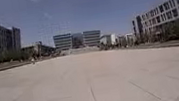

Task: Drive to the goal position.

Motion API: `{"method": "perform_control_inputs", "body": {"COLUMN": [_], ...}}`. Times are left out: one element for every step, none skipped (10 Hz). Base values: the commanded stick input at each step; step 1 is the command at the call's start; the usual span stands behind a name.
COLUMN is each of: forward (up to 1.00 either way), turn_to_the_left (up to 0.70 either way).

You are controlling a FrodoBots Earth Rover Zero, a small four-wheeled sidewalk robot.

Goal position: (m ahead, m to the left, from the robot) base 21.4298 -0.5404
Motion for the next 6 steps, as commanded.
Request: {"method": "perform_control_inputs", "body": {"forward": [0.70,0.70,0.70,0.70,0.70,0.70], "turn_to_the_left": [0.02,0.02,0.02,0.02,0.02,0.02]}}
